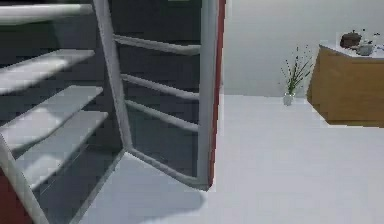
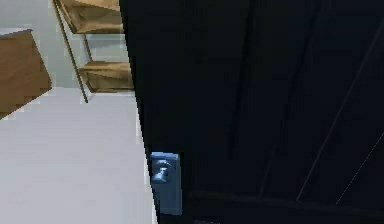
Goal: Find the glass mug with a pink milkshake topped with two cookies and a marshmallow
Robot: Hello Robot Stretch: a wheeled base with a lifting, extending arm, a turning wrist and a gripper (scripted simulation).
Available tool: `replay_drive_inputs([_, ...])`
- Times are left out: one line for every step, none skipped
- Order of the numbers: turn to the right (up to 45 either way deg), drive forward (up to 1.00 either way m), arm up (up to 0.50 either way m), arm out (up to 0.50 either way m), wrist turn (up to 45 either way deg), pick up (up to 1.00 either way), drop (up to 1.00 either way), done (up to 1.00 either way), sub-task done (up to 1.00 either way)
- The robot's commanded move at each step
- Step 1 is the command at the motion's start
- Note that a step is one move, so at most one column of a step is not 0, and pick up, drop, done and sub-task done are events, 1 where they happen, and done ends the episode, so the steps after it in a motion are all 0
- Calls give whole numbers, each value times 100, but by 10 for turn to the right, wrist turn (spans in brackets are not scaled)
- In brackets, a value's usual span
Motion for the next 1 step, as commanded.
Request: replay_drive_inputs([60,0,0,0,0,0,0,0,0])
